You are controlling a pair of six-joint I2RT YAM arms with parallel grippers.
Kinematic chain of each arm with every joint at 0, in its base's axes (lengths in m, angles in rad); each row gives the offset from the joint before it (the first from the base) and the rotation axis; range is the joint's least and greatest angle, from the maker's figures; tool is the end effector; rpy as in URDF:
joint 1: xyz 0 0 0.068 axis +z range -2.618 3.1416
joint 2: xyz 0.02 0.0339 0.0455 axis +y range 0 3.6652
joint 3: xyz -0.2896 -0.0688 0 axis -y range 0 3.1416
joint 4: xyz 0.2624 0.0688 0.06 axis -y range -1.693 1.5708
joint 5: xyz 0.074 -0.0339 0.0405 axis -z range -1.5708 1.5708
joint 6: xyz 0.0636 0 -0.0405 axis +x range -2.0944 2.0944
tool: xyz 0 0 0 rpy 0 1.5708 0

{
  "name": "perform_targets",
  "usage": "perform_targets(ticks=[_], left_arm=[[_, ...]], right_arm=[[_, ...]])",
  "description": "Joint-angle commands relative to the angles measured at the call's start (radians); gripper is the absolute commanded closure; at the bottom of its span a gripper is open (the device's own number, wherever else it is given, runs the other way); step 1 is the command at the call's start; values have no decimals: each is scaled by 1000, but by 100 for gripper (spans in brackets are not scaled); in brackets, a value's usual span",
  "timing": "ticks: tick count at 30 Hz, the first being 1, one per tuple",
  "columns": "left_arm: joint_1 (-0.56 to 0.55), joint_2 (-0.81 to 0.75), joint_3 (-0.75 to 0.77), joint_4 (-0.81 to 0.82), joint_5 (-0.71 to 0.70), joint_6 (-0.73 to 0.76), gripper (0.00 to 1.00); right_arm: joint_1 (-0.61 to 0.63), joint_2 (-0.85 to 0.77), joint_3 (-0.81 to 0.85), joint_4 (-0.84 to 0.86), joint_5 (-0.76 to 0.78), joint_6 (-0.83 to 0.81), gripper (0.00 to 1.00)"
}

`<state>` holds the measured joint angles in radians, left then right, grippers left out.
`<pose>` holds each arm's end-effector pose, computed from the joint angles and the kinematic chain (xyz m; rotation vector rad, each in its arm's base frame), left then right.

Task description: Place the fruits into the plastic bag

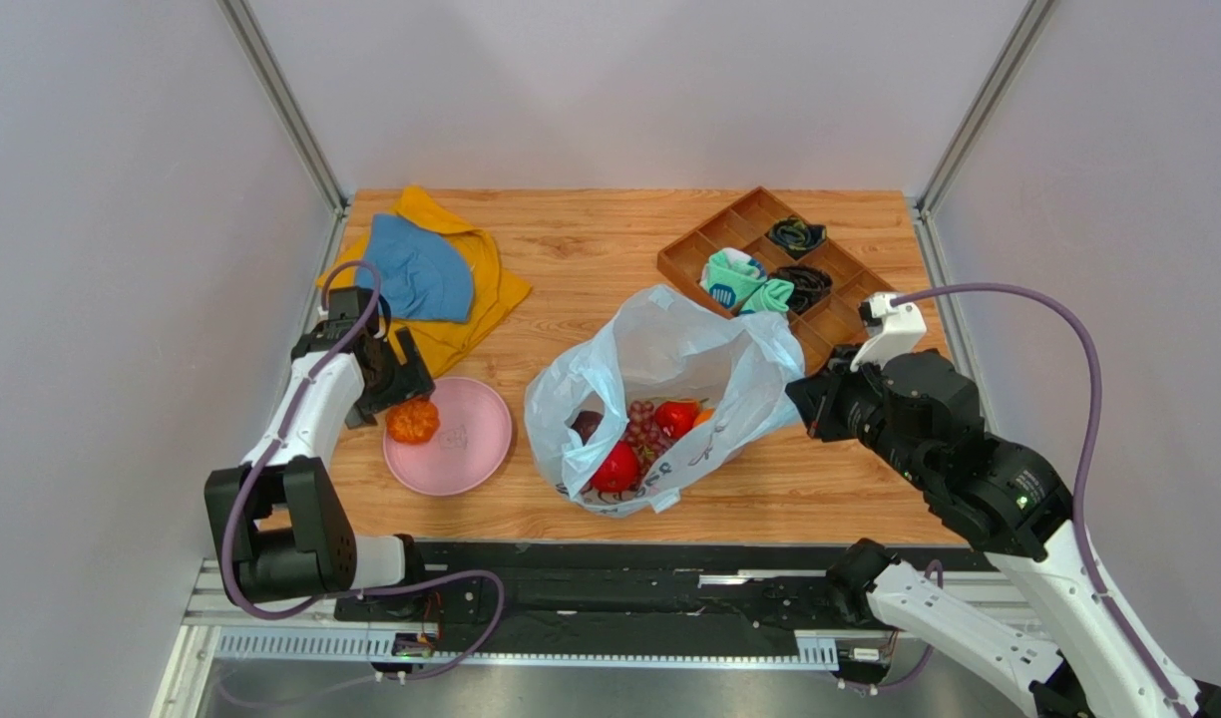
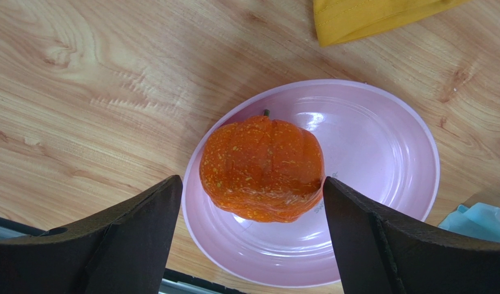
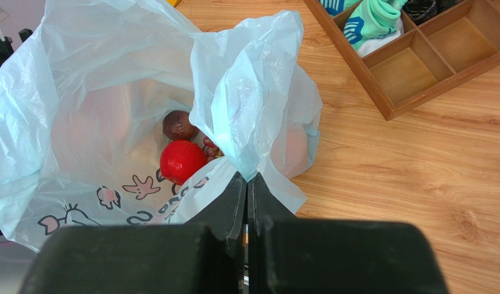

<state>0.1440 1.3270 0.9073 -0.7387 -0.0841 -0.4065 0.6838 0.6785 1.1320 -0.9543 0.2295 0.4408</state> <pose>0.2657 0.0439 0.2165 -0.7628 2.6128 0.0390 0.1048 0.0667 0.3989 -0.1113 2.0860 0.4553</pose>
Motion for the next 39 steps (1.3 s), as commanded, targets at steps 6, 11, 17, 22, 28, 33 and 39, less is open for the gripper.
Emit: perform_targets(ticks=[6, 11, 17, 22, 28, 33, 39], left_arm=[[-32, 27, 5, -22, -20, 12, 9], [-50, 51, 8, -25, -6, 20, 13], [-55, 46, 7, -21, 0, 21, 29], [-58, 32, 5, -14, 4, 25, 40], [-84, 17, 18, -8, 44, 31, 43], [-141, -126, 2, 50, 101, 64, 44], [-169, -354, -30, 124, 286, 34, 46]], right_arm=[[0, -22, 0, 51, -13, -2, 100], [0, -25, 0, 49, -18, 3, 100], [0, -33, -1, 45, -10, 4, 100], [0, -37, -3, 42, -9, 4, 100], [0, -40, -8, 38, -1, 6, 100], [-1, -34, -8, 34, 7, -1, 100], [0, -20, 14, 14, 10, -10, 100]])
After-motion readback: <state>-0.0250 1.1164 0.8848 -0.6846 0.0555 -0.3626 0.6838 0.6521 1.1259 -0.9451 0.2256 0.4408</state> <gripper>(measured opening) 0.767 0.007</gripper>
